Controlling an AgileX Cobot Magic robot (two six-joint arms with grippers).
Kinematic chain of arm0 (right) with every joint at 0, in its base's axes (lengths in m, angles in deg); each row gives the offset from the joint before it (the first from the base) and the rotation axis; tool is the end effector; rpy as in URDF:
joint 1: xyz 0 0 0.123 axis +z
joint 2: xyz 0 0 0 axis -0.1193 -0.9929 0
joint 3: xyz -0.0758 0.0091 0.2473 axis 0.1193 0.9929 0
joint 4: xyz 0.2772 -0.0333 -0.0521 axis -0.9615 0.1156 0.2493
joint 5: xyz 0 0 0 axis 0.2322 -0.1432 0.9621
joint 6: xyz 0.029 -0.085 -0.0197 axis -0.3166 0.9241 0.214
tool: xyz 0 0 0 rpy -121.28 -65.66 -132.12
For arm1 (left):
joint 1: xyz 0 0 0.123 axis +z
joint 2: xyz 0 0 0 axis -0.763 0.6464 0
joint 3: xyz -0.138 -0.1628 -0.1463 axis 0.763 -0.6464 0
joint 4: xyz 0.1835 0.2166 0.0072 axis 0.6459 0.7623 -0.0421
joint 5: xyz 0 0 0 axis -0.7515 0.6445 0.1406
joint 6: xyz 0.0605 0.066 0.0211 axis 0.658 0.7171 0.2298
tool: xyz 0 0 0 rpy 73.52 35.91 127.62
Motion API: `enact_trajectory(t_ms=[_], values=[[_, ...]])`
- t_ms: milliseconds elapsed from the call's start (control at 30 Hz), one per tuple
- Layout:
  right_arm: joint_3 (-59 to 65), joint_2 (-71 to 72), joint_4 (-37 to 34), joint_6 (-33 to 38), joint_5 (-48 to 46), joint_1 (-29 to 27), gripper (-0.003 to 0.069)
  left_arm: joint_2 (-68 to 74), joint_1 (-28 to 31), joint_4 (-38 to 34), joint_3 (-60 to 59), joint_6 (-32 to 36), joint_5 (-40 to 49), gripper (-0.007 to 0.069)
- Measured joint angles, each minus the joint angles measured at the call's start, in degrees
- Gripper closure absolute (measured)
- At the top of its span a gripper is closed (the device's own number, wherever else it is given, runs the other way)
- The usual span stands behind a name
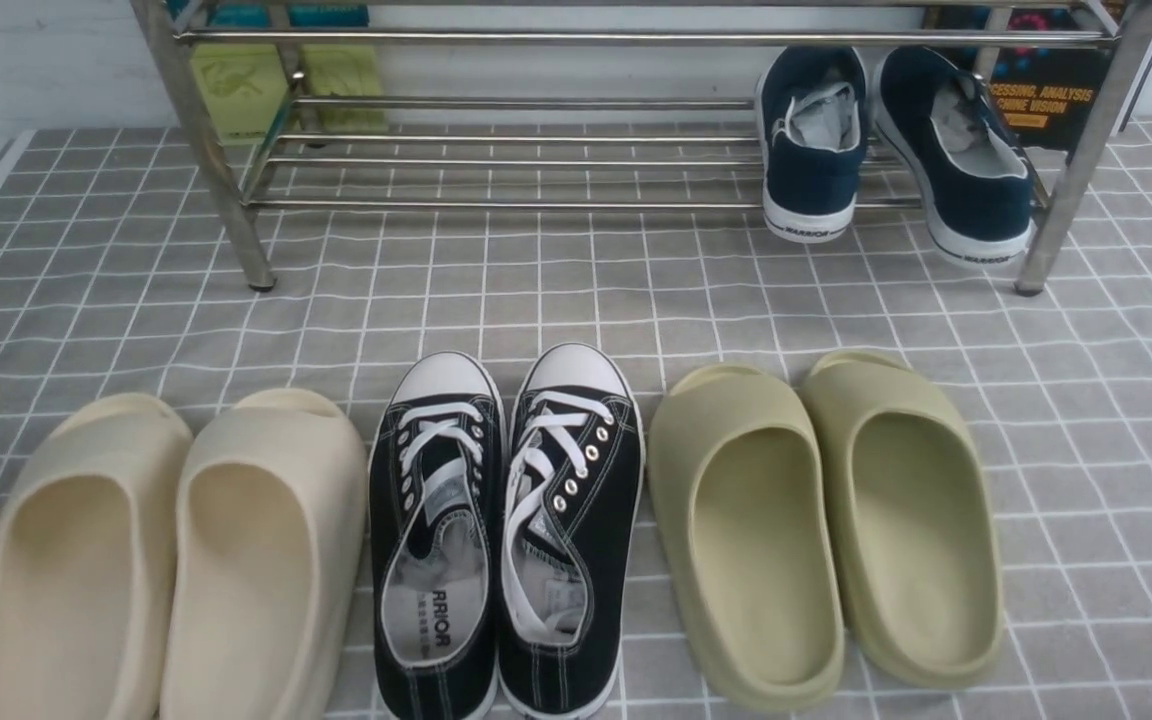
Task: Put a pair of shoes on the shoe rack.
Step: Use the left arm to grab the shoe closest to it
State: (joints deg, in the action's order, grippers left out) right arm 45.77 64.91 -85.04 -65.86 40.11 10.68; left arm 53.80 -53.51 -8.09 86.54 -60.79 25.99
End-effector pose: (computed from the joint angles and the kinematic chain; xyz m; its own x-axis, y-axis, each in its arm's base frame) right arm 0.1118 0.0085 0.1733 -0.3080 0.1270 -0.9429 -0.0318 0.9891 0.1436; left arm 0.0770 -0.0050 0.4001 0.3125 -0.2995 -0.9015 0.1592 0.9521 -0.2611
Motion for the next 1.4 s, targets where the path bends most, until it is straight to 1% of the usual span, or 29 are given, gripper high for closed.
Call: enact_trajectory(t_ms=[67, 100, 167, 233, 267, 367, 400, 433, 467, 500, 533, 600, 633, 667, 700, 767, 800, 833, 900, 933, 967, 1000, 1067, 1167, 1233, 1267, 1300, 1333, 1400], values=[[0.00, 0.00, 0.00, 0.00, 0.00, 0.00, 0.0647, 6.06, 0.00, 0.00, 0.77, 0.22, 6.99, 0.0638], [0.00, 0.00, 0.00, 0.00, 0.00, 0.00, 0.0647, 6.62, 0.00, 0.00, 0.77, 0.22, 7.62, 0.0638], [0.00, 0.00, 0.00, 0.00, 0.00, 0.00, 0.0645, 13.82, 0.00, -3.16, 0.77, 0.98, 15.45, 0.0638], [0.00, 0.00, 0.00, 0.00, 0.00, 0.00, 0.0643, 19.80, 0.00, -8.48, 0.90, 4.22, 21.83, 0.0638], [0.00, 0.00, 0.00, 0.00, 0.00, 0.00, 0.0643, 20.98, 0.00, -9.82, 0.91, 5.14, 23.15, 0.0638], [0.00, 0.00, 0.00, 0.00, 0.00, 0.00, 0.0640, 31.00, 0.00, -23.50, 2.28, 15.19, 34.20, 0.0638], [0.00, 0.00, 0.00, 0.00, 0.00, 0.00, 0.0640, 31.59, 0.00, -23.50, 2.38, 15.19, 34.20, 0.0638], [0.00, 0.00, 0.00, 0.00, 0.00, 0.00, 0.0638, 36.74, 0.00, -29.91, 3.11, 20.81, 38.92, 0.0638], [0.00, 0.00, 0.00, 0.00, 0.00, 0.00, 0.0636, 39.39, 0.00, -32.95, 3.38, 23.39, 40.95, 0.0638], [0.00, 0.00, 0.00, 0.00, 0.00, 0.00, 0.0636, 39.89, 0.00, -34.05, 3.44, 23.84, 41.25, 0.0638], [0.00, 0.00, 0.00, 0.00, 0.00, 0.00, 0.0634, 42.98, -0.47, -36.72, 3.44, 26.60, 42.56, 0.0638], [0.00, 0.00, 0.00, 0.00, 0.00, 0.00, 0.0631, 46.01, -2.57, -37.90, 3.44, 27.89, 42.19, 0.0638], [0.00, 0.00, 0.00, 0.00, 0.00, 0.00, 0.0631, 47.24, -5.21, -37.69, 3.44, 27.74, 40.87, 0.0638], [0.00, 0.00, 0.00, 0.00, 0.00, 0.00, 0.0630, 47.58, -5.64, -37.52, 3.44, 27.49, 40.27, 0.0638], [0.00, 0.00, 0.00, 0.00, 0.00, 0.00, 0.0629, 48.47, -8.99, -36.67, 3.44, 26.13, 37.88, 0.0638], [0.00, 0.00, 0.00, 0.00, 0.00, 0.00, 0.0627, 49.48, -12.46, -34.52, 3.56, 23.42, 34.52, 0.0638], [0.00, 0.00, 0.00, 0.00, 0.00, 0.00, 0.0624, 51.20, -15.98, -29.71, 3.91, 18.40, 30.24, 0.0638], [0.00, 0.00, 0.00, 0.00, 0.00, 0.00, 0.0624, 52.17, -17.77, -27.00, 4.19, 15.72, 28.51, 0.0638], [0.00, 0.00, 0.00, 0.00, 0.00, 0.00, 0.0623, 53.86, -19.23, -22.59, 4.49, 11.58, 26.65, 0.0638], [0.00, 0.00, 0.00, 0.00, 0.00, 0.00, 0.0622, 56.79, -21.26, -15.73, 5.19, 5.59, 25.37, 0.0634], [0.00, 0.00, 0.00, 0.00, 0.00, 0.00, 0.0622, 58.84, -21.88, -11.58, 5.63, 1.93, 25.14, 0.0620], [0.00, 0.00, 0.00, 0.00, 0.00, 0.00, 0.0622, 58.84, -21.98, -10.95, 5.71, 1.33, 25.14, 0.0615], [0.00, 0.00, 0.00, 0.00, 0.00, 0.00, 0.0622, 63.13, -22.42, -4.58, 6.89, -5.15, 24.50, 0.0526], [0.00, 0.00, 0.00, 0.00, 0.00, 0.00, 0.0622, 66.75, -22.42, -1.83, 7.78, -8.26, 23.79, 0.0411], [0.00, 0.00, 0.00, 0.00, 0.00, 0.00, 0.0622, 70.05, -22.42, -1.47, 8.18, -8.88, 22.86, 0.0308], [0.00, 0.00, 0.00, 0.00, 0.00, 0.00, 0.0622, 71.07, -22.42, -1.68, 8.29, -8.88, 22.58, 0.0284], [0.00, 0.00, 0.00, 0.00, 0.00, 0.00, 0.0622, 71.57, -22.42, -1.74, 8.29, -8.88, 22.44, 0.0279], [0.00, 0.00, 0.00, 0.00, 0.00, 0.00, 0.0622, 73.31, -22.42, -2.47, 8.41, -8.88, 21.58, 0.0250], [0.00, 0.00, 0.00, 0.00, 0.00, 0.00, 0.0622, 74.64, -22.42, -3.48, 8.44, -8.88, 20.82, 0.0238]])
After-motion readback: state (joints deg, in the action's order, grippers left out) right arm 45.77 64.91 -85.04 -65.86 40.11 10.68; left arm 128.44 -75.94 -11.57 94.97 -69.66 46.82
